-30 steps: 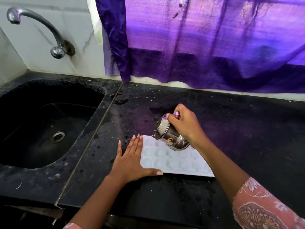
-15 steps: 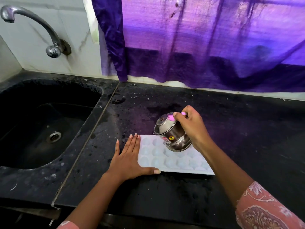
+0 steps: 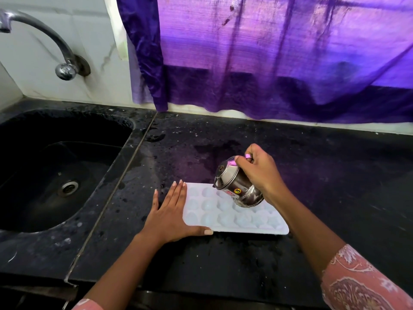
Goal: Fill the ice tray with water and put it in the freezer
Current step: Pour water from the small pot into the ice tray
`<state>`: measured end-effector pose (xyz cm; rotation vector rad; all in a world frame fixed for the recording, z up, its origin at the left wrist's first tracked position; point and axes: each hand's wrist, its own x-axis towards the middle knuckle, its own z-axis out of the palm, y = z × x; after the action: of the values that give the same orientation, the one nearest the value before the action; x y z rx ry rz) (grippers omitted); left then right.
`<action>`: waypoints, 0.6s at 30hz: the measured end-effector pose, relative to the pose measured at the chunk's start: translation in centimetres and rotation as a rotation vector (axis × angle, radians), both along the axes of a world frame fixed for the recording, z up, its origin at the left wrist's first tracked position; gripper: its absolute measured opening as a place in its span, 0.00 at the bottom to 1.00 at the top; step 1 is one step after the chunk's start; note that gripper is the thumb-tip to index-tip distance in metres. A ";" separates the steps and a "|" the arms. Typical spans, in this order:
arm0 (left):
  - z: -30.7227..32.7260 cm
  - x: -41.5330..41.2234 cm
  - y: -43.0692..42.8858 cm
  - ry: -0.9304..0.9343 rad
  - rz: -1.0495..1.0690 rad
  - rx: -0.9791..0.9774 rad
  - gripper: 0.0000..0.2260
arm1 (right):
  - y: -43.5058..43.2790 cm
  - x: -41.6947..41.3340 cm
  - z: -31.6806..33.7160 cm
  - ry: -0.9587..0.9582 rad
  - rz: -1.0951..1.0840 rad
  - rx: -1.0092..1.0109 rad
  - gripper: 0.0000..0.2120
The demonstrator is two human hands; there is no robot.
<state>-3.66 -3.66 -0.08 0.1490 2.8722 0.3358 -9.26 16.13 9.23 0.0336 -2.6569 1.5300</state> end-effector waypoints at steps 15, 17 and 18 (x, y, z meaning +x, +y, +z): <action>0.0 0.0 0.0 -0.014 0.005 -0.004 0.60 | -0.1 0.2 0.6 0.010 0.008 0.049 0.13; -0.1 0.0 0.0 -0.008 0.005 -0.002 0.60 | -0.1 0.2 0.7 0.011 0.009 0.056 0.12; -0.1 0.1 0.0 -0.008 0.006 -0.002 0.60 | -0.1 0.3 0.7 0.011 0.011 0.058 0.12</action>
<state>-3.60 -3.70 -0.14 0.1392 2.8654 0.3345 -9.01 16.07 9.92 0.0599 -2.6961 1.4518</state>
